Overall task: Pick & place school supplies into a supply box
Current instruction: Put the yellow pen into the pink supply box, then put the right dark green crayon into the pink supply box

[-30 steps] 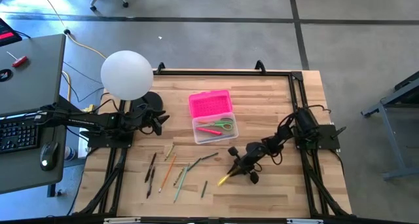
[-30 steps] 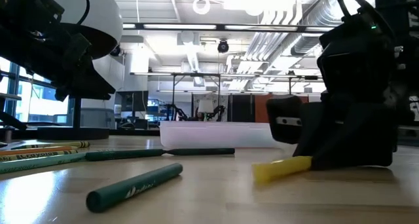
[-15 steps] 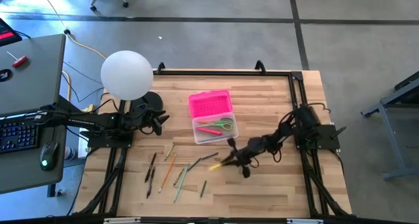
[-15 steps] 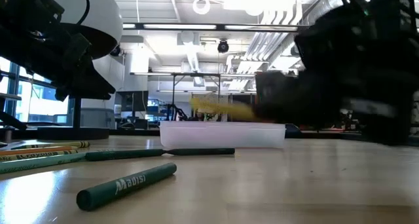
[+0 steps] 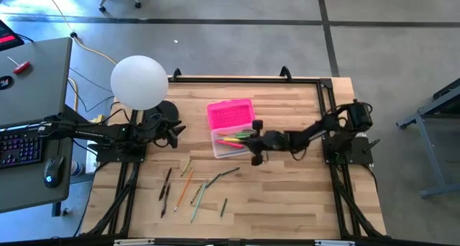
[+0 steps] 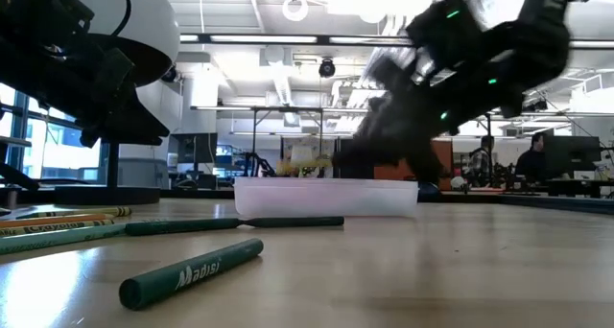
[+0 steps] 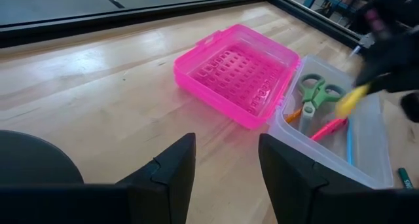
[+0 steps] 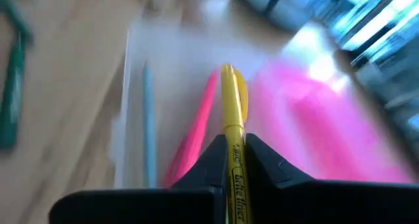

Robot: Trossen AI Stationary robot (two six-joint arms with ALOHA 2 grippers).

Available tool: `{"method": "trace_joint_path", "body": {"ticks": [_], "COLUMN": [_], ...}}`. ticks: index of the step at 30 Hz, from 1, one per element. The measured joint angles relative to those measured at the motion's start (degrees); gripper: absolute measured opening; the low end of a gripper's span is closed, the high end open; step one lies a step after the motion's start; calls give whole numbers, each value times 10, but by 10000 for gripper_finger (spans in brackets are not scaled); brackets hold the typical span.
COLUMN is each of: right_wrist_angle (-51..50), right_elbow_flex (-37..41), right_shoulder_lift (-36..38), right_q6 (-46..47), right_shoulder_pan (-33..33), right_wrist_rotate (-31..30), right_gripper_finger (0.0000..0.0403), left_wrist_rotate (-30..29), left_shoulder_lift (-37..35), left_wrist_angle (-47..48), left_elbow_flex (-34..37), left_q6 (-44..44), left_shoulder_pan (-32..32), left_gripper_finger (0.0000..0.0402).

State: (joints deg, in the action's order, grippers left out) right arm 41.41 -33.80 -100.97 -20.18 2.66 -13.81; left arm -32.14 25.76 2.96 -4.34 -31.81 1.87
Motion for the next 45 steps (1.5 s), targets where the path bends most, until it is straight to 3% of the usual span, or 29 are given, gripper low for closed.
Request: {"method": "trace_joint_path", "body": {"ticks": [2, 5, 19, 26, 34, 45], "right_wrist_angle": [-95, -160, -177, -100, -10, 11], "right_elbow_flex": [-32, -72, -113, -113, -113, -113], "right_shoulder_lift": [-2, -3, -3, -20, -103, -157], "right_q6": [8, 30, 85, 133, 111, 137], "right_shoulder_pan": [-21, -41, -46, 1, 63, 64], "right_wrist_rotate": [31, 34, 72, 194, 182, 189], "right_gripper_finger": [16, 18, 88, 97, 96, 96], "left_wrist_rotate": [0, 0, 3, 13, 16, 17], "left_shoulder_lift": [0, 0, 0, 0, 0, 0], "left_wrist_angle": [0, 0, 1, 2, 1, 1], "left_elbow_flex": [0, 0, 0, 0, 0, 0], "left_q6": [-2, -4, 0, 0, -2, -2], "left_shoulder_pan": [0, 0, 0, 0, 0, 0], "left_gripper_finger": [198, 198, 198, 198, 198, 198]}}
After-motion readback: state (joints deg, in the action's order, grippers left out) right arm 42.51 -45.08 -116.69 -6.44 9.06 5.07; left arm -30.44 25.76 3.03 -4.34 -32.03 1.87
